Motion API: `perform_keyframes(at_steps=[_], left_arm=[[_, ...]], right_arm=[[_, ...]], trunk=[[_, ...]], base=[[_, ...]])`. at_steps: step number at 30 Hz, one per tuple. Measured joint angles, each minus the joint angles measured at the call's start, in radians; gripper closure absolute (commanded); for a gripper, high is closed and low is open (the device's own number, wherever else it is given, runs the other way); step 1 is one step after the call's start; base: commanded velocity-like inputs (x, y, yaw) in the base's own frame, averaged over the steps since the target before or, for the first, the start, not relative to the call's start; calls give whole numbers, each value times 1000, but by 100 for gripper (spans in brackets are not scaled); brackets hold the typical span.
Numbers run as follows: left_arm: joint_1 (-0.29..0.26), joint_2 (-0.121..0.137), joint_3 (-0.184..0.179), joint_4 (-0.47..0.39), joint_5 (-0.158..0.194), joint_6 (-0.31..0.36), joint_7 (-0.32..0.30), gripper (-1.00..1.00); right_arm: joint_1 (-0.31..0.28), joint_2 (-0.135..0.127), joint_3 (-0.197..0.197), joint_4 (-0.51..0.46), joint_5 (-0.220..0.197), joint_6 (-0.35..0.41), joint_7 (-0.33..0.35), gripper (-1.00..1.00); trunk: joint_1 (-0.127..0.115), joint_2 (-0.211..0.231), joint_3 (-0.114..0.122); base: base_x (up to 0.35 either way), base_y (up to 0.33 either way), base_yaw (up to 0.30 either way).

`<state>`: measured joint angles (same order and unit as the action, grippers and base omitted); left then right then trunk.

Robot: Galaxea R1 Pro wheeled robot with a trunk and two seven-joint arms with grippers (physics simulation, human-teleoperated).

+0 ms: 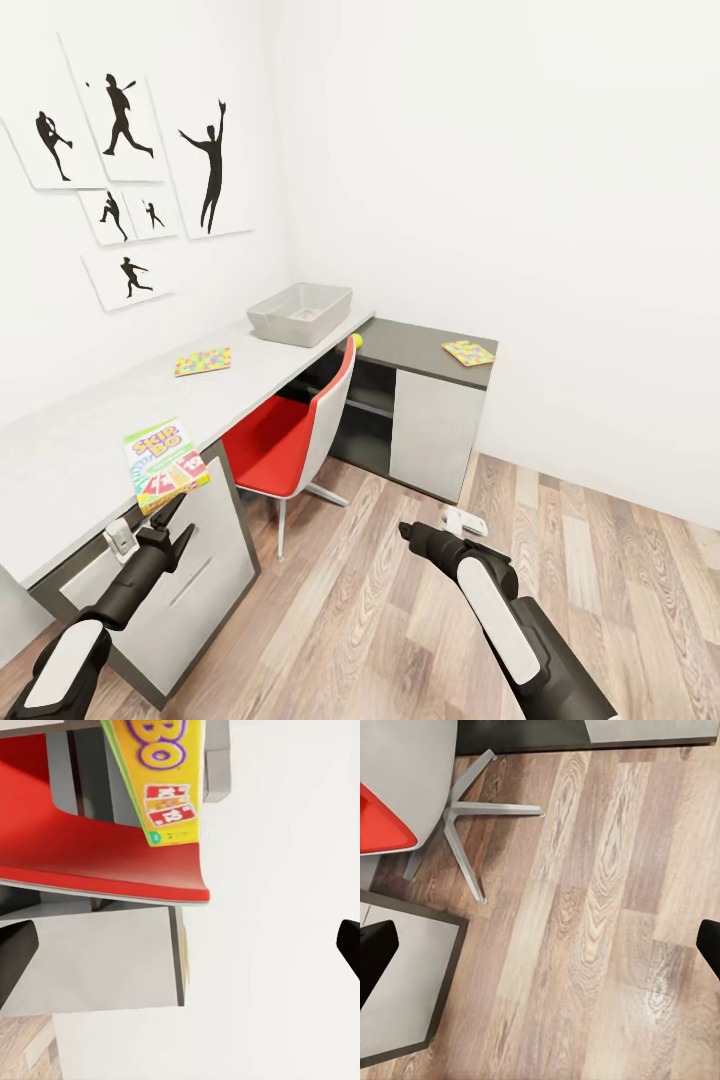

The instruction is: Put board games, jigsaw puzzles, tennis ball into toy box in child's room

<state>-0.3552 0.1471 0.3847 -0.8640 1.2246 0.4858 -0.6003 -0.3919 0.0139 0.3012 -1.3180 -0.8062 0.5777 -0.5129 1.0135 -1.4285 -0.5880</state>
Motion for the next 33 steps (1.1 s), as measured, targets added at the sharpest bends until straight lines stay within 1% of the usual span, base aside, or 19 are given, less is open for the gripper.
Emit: perform_keyframes(at_steps=[8,17,22,29,33], left_arm=[[0,0,1,0,0,-3,-2,-100],[0,0,18,0,0,-1,-3,-100],[0,-1,20,0,0,-4,-5,-100],[0,-1,20,0,0,-6,-5,-100],[0,-1,20,0,0,-6,-5,-100]], right_arm=[[0,0,0,0,0,0,0,-100],[0,0,0,0,0,0,1,-100],[0,0,0,0,0,1,1,-100],[0,0,0,0,-1,1,2,-100],[0,0,0,1,-1,1,2,-100]], trunk=[[0,0,0],[0,0,0],[0,0,0],[0,0,0],[0,0,0]], base=[[0,0,0],[0,0,0],[5,0,0],[140,0,0],[49,0,0]])
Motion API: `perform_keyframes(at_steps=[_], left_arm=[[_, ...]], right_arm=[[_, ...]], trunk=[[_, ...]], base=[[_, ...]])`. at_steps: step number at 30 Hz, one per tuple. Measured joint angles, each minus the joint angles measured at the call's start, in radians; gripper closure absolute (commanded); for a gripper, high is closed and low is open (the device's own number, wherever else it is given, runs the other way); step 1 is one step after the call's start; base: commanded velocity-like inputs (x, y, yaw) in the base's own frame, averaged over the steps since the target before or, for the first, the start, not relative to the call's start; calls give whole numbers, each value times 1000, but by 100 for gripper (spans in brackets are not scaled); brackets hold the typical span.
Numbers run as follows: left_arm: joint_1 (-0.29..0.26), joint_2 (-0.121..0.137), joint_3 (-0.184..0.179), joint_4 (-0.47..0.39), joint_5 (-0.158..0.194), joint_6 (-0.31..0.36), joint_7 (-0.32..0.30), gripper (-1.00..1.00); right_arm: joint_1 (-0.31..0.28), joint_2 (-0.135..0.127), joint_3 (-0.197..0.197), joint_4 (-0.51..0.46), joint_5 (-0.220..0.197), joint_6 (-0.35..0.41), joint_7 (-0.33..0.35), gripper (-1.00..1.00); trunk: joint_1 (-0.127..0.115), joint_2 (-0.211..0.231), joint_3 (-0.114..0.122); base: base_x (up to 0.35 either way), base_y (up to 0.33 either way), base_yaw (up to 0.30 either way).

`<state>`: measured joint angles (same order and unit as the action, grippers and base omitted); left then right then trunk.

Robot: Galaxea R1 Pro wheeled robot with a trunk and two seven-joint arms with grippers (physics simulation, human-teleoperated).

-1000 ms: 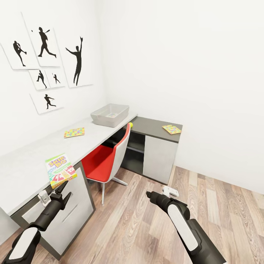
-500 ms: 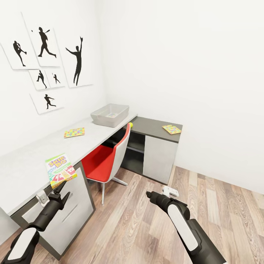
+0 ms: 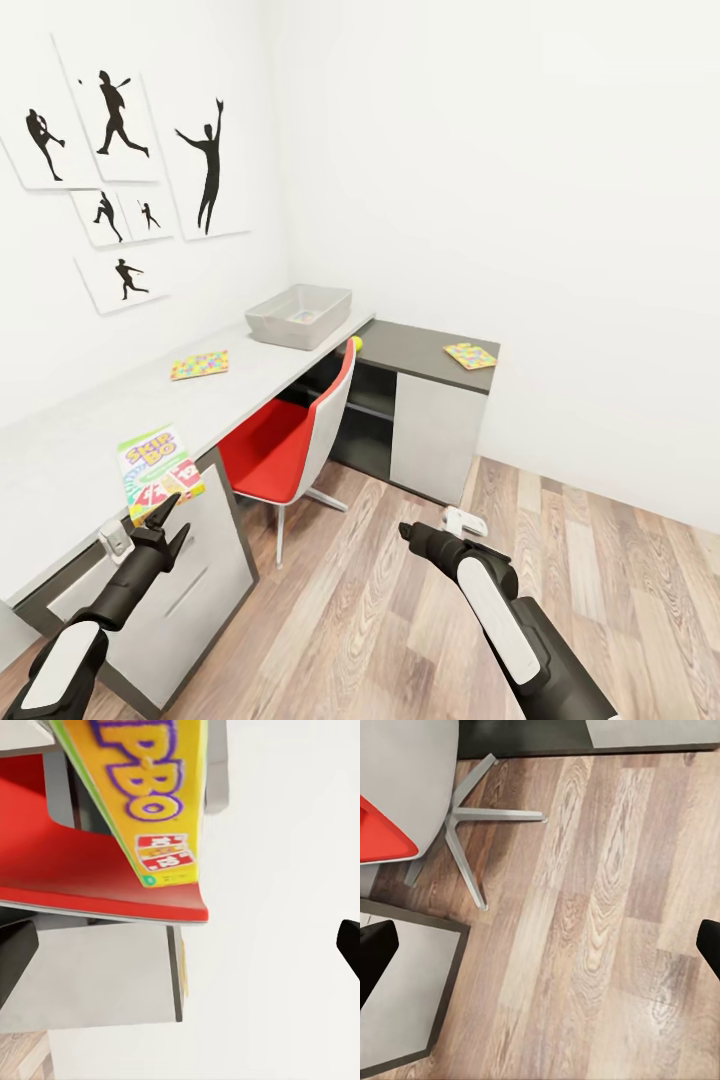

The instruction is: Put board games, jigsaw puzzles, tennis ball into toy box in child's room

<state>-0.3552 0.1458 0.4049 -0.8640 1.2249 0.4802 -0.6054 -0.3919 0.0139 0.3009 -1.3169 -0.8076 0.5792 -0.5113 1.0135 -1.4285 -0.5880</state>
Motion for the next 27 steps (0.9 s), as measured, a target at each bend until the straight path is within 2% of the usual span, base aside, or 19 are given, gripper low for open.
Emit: perform_keyframes(at_steps=[15,27], left_arm=[[0,-2,0,0,-2,-7,-6,-100],[0,-2,-1,0,-2,-8,-7,-100]], right_arm=[[0,2,-1,0,-1,0,0,-100],[0,2,3,-1,-1,0,0,-100]], trunk=[[0,0,0],[0,0,0]], base=[[55,0,1],[7,0,74]])
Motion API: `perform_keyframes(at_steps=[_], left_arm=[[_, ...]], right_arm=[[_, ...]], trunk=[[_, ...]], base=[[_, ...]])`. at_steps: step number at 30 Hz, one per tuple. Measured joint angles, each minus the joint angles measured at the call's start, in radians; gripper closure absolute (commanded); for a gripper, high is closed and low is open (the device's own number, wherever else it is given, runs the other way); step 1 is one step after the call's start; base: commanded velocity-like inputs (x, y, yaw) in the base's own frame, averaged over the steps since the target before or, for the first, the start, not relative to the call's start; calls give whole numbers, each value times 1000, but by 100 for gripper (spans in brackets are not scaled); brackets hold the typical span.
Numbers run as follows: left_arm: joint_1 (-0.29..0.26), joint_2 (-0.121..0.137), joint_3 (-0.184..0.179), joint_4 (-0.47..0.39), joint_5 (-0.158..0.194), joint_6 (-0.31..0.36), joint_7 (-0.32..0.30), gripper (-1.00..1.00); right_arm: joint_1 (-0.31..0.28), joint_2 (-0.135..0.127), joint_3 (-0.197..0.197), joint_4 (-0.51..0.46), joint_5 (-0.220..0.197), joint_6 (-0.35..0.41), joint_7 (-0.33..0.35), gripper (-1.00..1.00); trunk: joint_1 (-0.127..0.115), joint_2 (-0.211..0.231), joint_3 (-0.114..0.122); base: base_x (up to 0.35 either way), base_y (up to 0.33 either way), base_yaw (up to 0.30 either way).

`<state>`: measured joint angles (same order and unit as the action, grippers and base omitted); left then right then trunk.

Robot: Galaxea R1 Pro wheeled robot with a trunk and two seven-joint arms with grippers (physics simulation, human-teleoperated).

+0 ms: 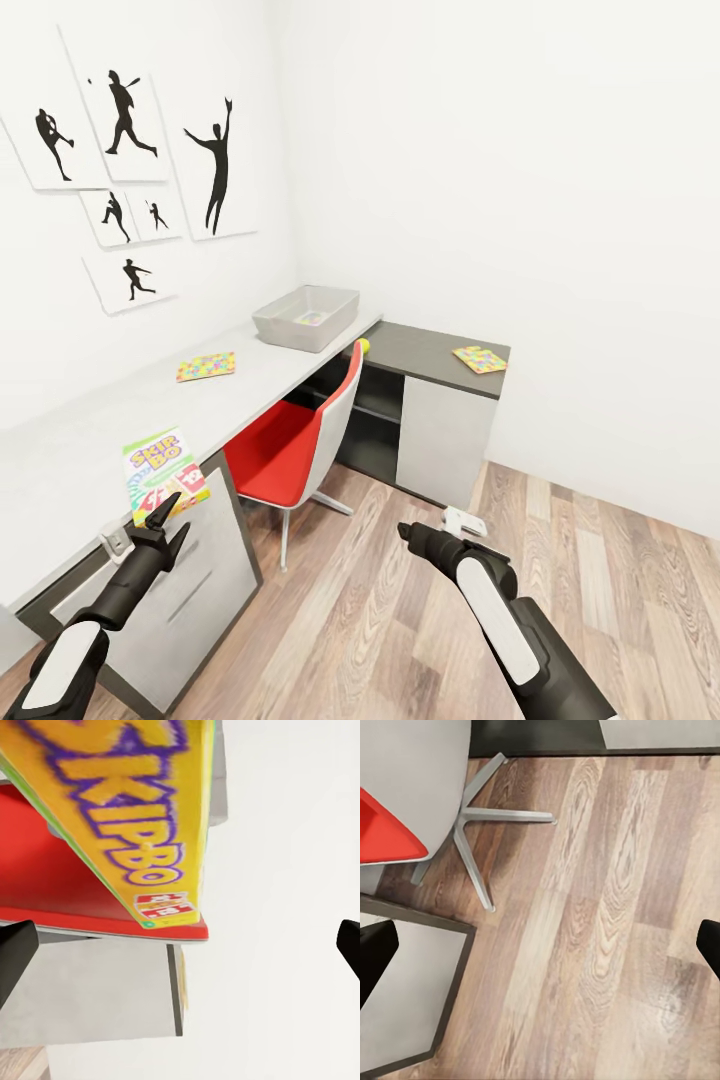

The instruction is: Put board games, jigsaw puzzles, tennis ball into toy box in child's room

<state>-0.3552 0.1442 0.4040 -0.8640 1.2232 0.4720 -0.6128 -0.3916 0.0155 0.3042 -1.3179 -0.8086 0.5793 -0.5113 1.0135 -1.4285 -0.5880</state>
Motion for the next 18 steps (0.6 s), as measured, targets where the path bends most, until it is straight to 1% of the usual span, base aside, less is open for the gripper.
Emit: perform_keyframes(at_steps=[3,5,10,18], left_arm=[[0,0,0,0,0,0,0,-100],[0,0,0,0,0,0,0,-100],[0,1,1,0,0,0,-1,-100],[0,2,1,0,0,0,-2,-100]], right_arm=[[0,0,24,0,1,0,0,-100],[0,0,40,0,2,0,0,-100],[0,0,49,1,3,0,0,-100],[0,0,52,1,3,0,0,-100]], trunk=[[0,0,0],[0,0,0],[0,0,0],[0,0,0]], base=[[0,0,12],[0,0,116],[0,0,127],[0,0,20]])
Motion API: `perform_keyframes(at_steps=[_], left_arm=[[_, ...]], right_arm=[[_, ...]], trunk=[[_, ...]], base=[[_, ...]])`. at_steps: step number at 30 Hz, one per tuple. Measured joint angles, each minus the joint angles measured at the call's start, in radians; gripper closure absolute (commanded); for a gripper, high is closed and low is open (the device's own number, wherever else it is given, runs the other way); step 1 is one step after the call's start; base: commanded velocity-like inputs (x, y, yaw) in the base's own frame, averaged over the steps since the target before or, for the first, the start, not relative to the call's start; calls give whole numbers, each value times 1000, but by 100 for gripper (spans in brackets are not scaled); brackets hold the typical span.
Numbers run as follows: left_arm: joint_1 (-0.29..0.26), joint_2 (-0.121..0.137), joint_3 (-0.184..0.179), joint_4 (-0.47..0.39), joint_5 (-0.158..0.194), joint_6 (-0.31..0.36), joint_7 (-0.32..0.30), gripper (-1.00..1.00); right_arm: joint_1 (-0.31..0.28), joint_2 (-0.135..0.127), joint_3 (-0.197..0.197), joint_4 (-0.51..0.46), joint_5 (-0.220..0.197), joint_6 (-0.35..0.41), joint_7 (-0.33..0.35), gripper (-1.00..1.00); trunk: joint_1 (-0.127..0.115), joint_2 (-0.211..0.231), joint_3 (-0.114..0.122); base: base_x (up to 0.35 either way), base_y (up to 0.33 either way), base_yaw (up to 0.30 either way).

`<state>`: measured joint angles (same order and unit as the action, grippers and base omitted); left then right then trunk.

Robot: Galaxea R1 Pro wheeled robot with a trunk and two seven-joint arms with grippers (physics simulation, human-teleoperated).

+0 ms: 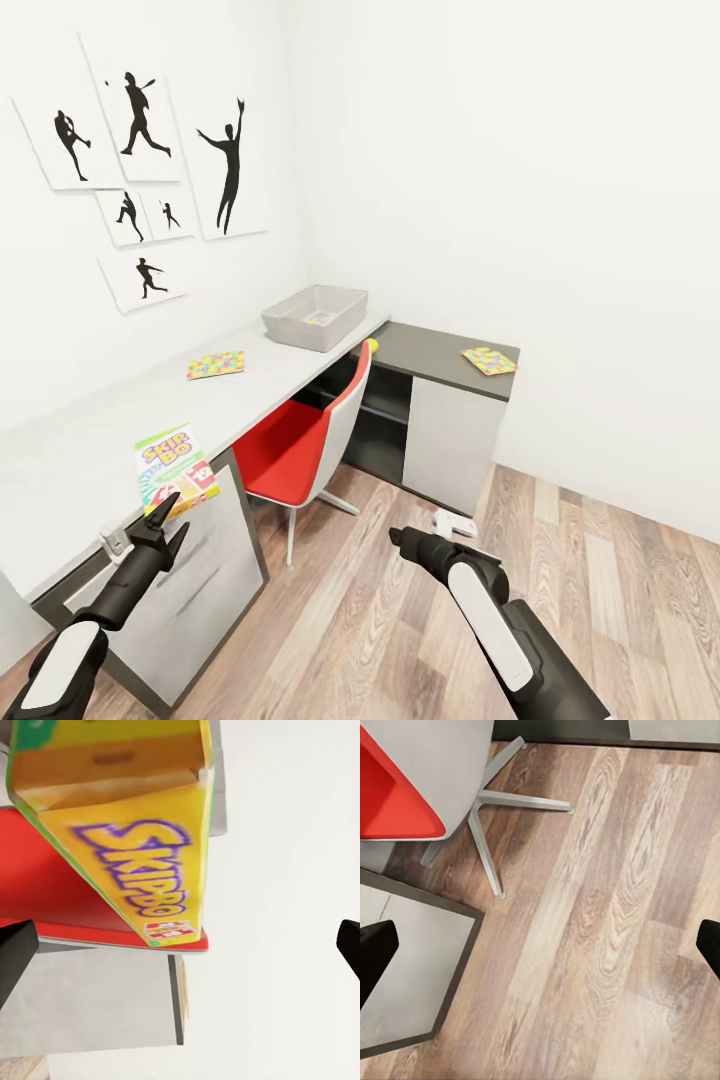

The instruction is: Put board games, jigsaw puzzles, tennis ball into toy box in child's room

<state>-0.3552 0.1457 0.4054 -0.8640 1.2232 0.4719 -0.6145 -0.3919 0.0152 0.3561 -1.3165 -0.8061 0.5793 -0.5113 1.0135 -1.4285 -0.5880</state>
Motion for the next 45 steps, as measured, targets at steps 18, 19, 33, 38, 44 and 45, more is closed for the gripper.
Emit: perform_keyframes(at_steps=[18,19,33,38,44,45], left_arm=[[1,0,0,2,-1,0,-72,-100],[1,0,0,3,-1,0,-72,-100],[2,0,0,3,-1,-1,-73,-100],[2,0,0,3,-2,-9,-74,-100],[2,0,0,3,-2,-17,-70,-100],[2,0,0,3,-2,-17,-70,-100]], right_arm=[[0,0,2,1,0,0,0,-100],[0,0,2,1,0,0,0,-100],[0,0,2,2,0,0,0,-100],[0,0,2,2,0,0,0,-100],[0,0,2,2,0,0,0,-100],[0,0,2,2,0,0,0,-100]], trunk=[[0,0,0],[0,0,0],[0,0,0],[0,0,0],[0,0,0],[0,0,0]], base=[[0,0,0],[0,0,0],[0,0,0],[16,0,0],[74,0,0],[56,0,0]])
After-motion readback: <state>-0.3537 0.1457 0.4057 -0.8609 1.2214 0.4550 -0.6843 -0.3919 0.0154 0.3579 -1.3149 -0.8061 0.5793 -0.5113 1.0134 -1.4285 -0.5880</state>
